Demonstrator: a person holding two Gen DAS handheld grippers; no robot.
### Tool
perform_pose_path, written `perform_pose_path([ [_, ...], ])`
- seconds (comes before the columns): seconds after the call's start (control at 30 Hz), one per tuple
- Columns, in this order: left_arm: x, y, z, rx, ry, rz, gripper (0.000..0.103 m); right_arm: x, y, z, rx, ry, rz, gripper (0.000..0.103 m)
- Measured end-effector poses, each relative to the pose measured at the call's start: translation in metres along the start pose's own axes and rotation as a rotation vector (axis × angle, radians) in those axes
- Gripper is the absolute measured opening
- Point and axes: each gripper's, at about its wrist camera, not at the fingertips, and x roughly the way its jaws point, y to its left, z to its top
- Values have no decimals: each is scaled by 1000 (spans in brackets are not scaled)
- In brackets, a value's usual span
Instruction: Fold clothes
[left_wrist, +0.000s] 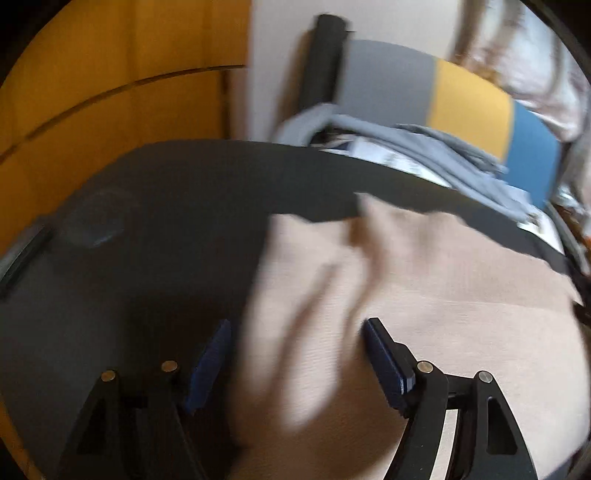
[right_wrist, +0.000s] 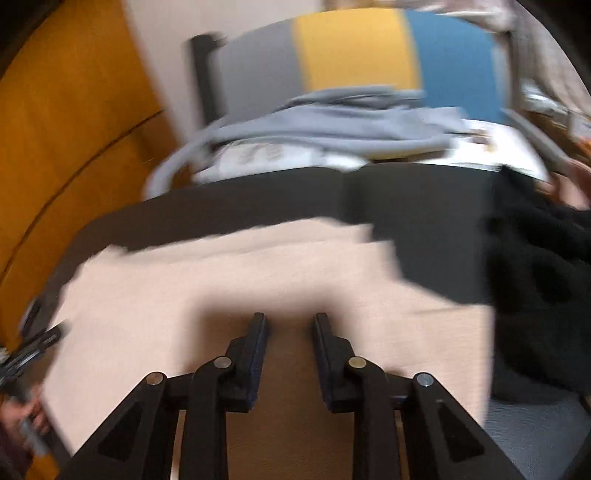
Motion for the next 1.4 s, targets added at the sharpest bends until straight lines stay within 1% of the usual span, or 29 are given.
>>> perform_pose_path([
  [0.03, -3, 9, -2, -36, 4, -40, 75, -8, -4, -2, 25, -12, 6, 23],
  [0.1, -9, 26, -6, -108, 3, -109, 75, -30, -7, -10, 45, -57, 63, 24],
  [0.17, -10, 41, -10, -164, 10, -163, 75, -55, 4, -25, -23, -117, 109, 25],
  [0.2, -9, 44, -13, -181, 23, -187, 75, -61, 12, -32, -62, -128, 128, 25],
  [0.23, -8, 47, -16, -195, 34, -207, 75, -62, 17, -41, -89, -114, 119, 25],
  [0.33, -16, 46, -24, -167, 30, -213, 75, -56, 28, -70, -147, -42, 54, 25],
  [0.37, -17, 44, -19, -146, 23, -220, 75, -52, 27, -76, -142, -21, 44, 25],
  [0.43, -18, 41, -12, -97, 11, -221, 76, -51, 16, -85, -76, -34, 78, 26],
  [0.5, -14, 40, 1, -58, 22, -196, 80, -55, 7, -88, 13, -30, 109, 26],
  [0.53, -12, 39, 7, -40, 28, -187, 80, -60, 2, -89, 58, -33, 121, 26],
  [0.57, -12, 39, 8, -36, 36, -206, 80, -66, -2, -89, 85, -51, 126, 26],
  [0.63, -13, 38, 10, -26, 49, -243, 80, -87, -10, -95, 110, -106, 89, 26],
  [0.67, -18, 37, 9, -14, 32, -247, 80, -96, -17, -99, 128, -121, 49, 26],
  [0.73, -28, 31, 4, 26, -9, -243, 80, -110, -39, -108, 178, -110, 26, 26],
  [0.8, -26, 21, -2, 82, 10, -247, 80, -121, -55, -116, 208, -86, 32, 26],
  [0.87, -20, 10, -7, 132, 44, -241, 79, -126, -60, -123, 190, -54, 64, 26],
  [0.9, -18, 6, -13, 146, 57, -238, 76, -127, -58, -127, 162, -43, 86, 26],
  [0.97, -19, 3, -18, 164, 58, -226, 69, -124, -50, -131, 90, -36, 88, 26],
  [1.03, -19, 1, -17, 161, 50, -204, 44, -111, -40, -134, 15, -9, 40, 26],
  [1.07, -19, 0, -16, 156, 54, -203, 41, -104, -35, -135, -23, 7, 12, 26],
  [1.1, -20, 0, -14, 154, 62, -207, 37, -95, -33, -135, -41, 27, -1, 18],
  [1.13, -22, -1, -13, 152, 69, -210, 26, -90, -33, -135, -38, 35, 3, 11],
  [1.17, -23, -1, -12, 151, 76, -213, 22, -90, -34, -136, -30, 25, 15, 7],
  [1.2, -28, 0, -9, 155, 75, -215, 19, -95, -34, -135, -18, 5, 27, 4],
  [1.27, -42, 2, -2, 154, 51, -230, 18, -113, -36, -133, -2, -46, 34, 4],
  [1.3, -46, 4, 0, 148, 42, -243, 14, -122, -36, -132, -3, -65, 40, 4],
  [1.33, -51, 7, -2, 137, 40, -261, 10, -130, -35, -133, -10, -77, 48, 4],
  [1.4, -61, 13, -5, 116, 34, -298, 10, -138, -33, -136, -22, -70, 64, 3],
])
